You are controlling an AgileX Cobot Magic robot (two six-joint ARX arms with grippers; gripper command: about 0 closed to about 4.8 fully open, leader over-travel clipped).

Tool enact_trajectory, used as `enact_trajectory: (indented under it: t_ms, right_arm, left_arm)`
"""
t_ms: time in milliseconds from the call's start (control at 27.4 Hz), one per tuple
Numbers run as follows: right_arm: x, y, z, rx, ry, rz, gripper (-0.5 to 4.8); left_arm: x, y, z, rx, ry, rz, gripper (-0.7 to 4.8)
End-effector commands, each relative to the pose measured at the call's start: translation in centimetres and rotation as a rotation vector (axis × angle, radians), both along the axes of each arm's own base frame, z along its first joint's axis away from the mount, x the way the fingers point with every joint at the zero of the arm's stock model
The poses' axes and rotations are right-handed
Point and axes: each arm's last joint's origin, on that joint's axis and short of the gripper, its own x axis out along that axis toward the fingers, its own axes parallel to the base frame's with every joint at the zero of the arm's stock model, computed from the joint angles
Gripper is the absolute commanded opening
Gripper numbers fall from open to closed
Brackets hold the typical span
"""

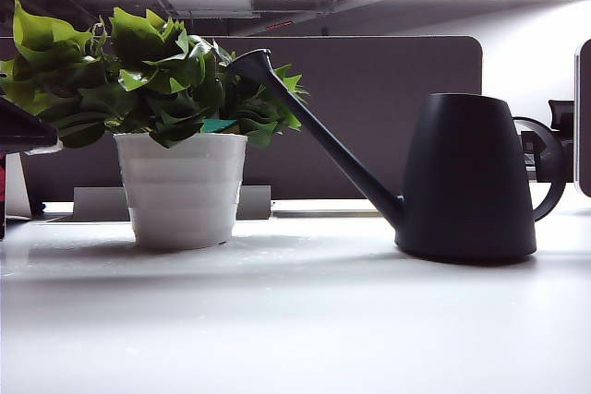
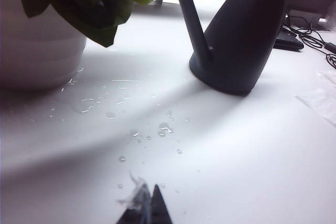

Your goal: Pick up the watering can from the table, water the potted plant, and put the can back.

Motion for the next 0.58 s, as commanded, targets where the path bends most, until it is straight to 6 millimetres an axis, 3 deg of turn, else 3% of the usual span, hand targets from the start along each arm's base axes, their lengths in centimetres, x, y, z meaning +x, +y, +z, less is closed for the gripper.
enact_trajectory:
  t_ms: [36, 219, 584]
  right_arm:
    - [0.0, 0.0, 0.3, 0.004, -0.018, 0.004, -0.05]
    - [0.0, 0.0, 0.3, 0.004, -0.016, -0.003, -0.05]
    - [0.0, -0.1, 0.1, 0.003, -0.015, -0.007, -0.05]
  left_arm:
    - [-0.3, 0.3, 0.4, -0.013, -0.04, 0.01, -0.05]
    - [-0.3, 1.7, 1.2, -0.062, -0.124, 0.056, -0.05]
    - [0.2, 4.7, 1.8, -0.062, -0.2, 0.361, -0.05]
